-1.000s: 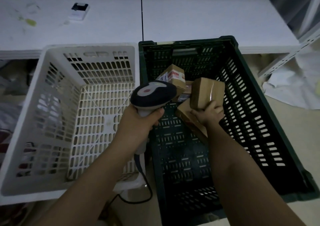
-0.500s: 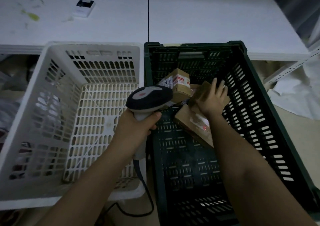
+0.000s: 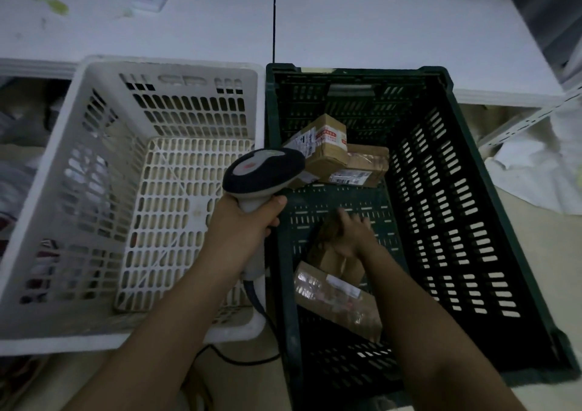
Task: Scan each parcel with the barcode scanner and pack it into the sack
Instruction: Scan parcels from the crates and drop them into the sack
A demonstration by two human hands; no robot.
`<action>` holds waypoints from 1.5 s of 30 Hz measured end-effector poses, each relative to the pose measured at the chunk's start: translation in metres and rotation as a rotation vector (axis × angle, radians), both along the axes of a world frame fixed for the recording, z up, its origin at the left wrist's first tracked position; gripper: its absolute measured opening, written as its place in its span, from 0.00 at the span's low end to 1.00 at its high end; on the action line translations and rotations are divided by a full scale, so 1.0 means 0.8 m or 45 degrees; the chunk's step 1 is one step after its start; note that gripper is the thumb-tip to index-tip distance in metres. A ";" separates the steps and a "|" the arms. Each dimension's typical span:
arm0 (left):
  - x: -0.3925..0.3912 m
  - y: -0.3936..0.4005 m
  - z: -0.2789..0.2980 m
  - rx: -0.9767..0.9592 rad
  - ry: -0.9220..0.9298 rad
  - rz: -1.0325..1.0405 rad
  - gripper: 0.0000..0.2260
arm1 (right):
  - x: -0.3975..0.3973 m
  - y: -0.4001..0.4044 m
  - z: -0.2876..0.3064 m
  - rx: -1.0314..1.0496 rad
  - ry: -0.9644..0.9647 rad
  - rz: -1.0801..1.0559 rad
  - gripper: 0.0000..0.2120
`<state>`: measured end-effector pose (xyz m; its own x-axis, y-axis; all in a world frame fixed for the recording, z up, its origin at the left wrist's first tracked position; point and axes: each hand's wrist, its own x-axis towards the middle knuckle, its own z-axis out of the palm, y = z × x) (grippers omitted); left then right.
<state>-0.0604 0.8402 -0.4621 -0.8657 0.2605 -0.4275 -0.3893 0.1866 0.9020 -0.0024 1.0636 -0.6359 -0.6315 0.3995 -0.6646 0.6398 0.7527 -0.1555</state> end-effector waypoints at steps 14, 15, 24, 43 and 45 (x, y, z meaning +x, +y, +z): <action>0.073 -0.047 0.035 -0.075 -0.051 0.058 0.08 | 0.114 -0.004 0.106 -0.015 0.162 -0.248 0.14; 0.077 -0.055 0.040 -0.081 -0.049 0.063 0.06 | 0.121 -0.014 0.107 -0.054 0.188 -0.274 0.12; 0.086 -0.103 0.050 -0.017 -0.015 0.147 0.16 | 0.106 -0.071 0.114 -0.358 0.571 -0.608 0.02; 0.075 -0.100 0.003 -0.080 -0.192 0.214 0.03 | 0.072 -0.110 -0.011 0.028 -0.202 0.221 0.52; 0.076 -0.097 0.000 -0.061 -0.200 0.213 0.10 | 0.070 -0.096 0.009 -0.042 0.001 -0.006 0.54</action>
